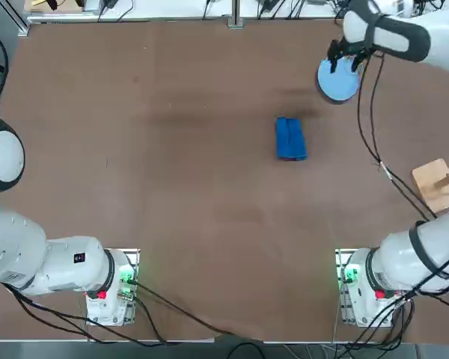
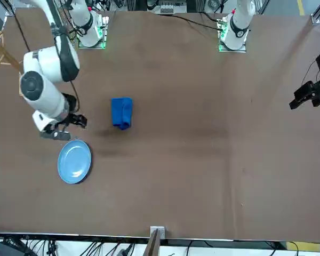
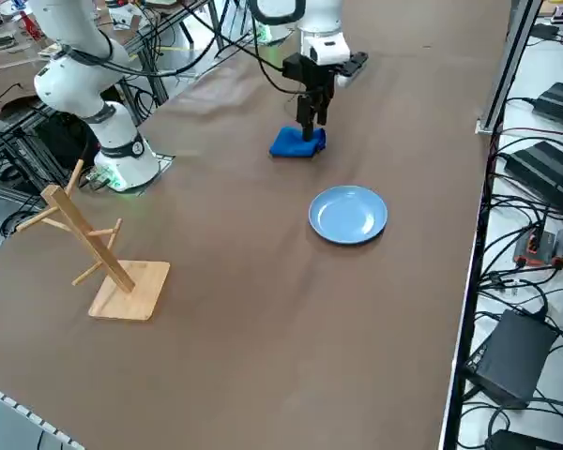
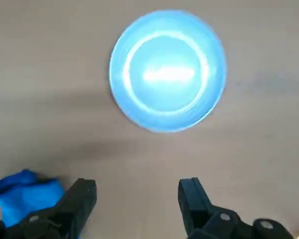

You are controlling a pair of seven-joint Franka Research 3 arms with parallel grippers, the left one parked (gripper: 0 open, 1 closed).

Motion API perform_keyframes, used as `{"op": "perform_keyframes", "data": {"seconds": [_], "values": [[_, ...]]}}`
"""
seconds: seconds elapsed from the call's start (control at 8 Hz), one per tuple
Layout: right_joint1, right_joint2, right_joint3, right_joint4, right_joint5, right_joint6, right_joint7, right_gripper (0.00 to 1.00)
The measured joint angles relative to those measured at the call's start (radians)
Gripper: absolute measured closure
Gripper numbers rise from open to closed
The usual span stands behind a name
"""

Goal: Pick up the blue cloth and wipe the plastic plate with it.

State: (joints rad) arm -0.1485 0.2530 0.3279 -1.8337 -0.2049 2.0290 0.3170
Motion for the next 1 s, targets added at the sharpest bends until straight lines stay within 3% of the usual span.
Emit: {"op": "perform_keyframes", "data": {"seconds": [0.62, 0.88, 1.0], "values": [[-0.060, -0.078, -0.011, 0.216, 0.027, -0.275, -0.103, 0.00], [-0.052, -0.156, -0.051, 0.259, 0.052, -0.309, -0.103, 0.00], [-0.037, -0.183, -0.089, 0.263, 0.057, -0.327, -0.104, 0.00]]}}
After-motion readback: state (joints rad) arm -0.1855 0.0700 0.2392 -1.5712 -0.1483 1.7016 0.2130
